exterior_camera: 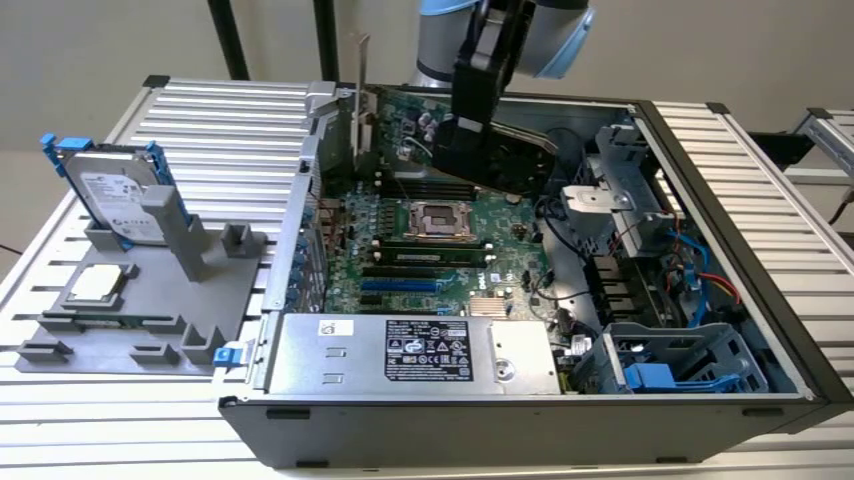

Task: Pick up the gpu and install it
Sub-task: 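Insert the gpu into the slot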

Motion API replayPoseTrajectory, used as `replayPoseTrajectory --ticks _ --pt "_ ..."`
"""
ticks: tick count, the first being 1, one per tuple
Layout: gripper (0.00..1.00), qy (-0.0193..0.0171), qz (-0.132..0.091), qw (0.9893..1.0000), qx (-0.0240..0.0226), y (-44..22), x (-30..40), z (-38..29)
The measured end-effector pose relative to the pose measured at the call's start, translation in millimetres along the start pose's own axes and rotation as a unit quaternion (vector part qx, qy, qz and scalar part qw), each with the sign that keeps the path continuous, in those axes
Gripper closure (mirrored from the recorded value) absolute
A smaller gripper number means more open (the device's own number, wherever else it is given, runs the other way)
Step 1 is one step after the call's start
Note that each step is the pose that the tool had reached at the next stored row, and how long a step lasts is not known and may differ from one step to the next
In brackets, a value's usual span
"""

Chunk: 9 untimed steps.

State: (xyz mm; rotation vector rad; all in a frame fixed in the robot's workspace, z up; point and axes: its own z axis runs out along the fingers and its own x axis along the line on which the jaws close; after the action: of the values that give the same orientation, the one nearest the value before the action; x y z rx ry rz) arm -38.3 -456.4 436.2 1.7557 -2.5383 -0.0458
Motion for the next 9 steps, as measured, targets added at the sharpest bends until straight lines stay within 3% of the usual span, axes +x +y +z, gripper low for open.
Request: replayPoseTrajectory --ticks 9 --pt "1.0 0.0017 -0.031 0.9995 0.0009 0.0 0.0 0.0"
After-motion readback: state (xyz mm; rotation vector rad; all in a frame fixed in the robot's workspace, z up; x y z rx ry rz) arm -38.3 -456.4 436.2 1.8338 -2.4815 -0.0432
